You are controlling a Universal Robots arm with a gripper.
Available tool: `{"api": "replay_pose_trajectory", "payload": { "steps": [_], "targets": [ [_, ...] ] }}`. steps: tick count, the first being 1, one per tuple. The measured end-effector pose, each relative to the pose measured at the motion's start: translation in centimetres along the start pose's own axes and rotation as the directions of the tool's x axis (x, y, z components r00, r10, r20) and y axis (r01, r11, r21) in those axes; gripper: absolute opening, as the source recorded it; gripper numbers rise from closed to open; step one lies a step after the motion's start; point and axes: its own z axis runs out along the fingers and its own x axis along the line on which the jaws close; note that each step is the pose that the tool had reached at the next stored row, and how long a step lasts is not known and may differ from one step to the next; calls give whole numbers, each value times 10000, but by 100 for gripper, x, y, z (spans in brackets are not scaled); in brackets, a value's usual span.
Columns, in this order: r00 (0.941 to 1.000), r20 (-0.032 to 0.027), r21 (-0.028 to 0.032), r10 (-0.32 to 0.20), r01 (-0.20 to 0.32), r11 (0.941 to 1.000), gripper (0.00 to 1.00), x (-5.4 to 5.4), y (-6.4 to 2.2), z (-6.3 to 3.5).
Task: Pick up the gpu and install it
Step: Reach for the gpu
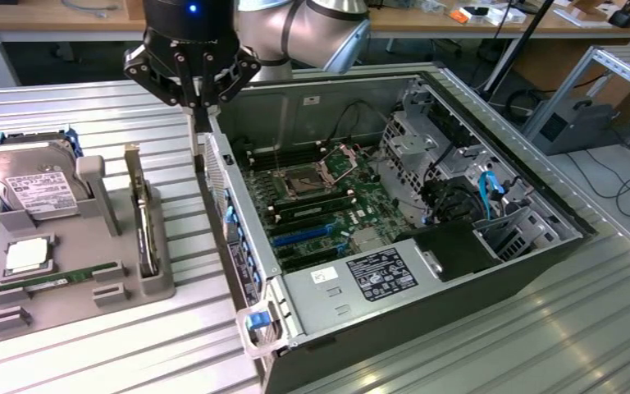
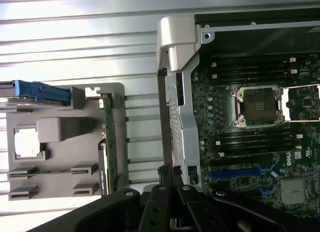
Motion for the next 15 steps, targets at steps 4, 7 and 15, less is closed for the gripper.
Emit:
{"api": "replay_pose_trajectory", "payload": {
  "steps": [4, 7, 15],
  "targets": [
    [10000, 0, 0, 0, 0, 10000, 11, 48, -4, -1],
    [10000, 0, 0, 0, 0, 10000, 11, 71, -5, -1],
    [10000, 0, 1, -1, 1, 10000, 11, 227, -17, -5]
  ]
}}
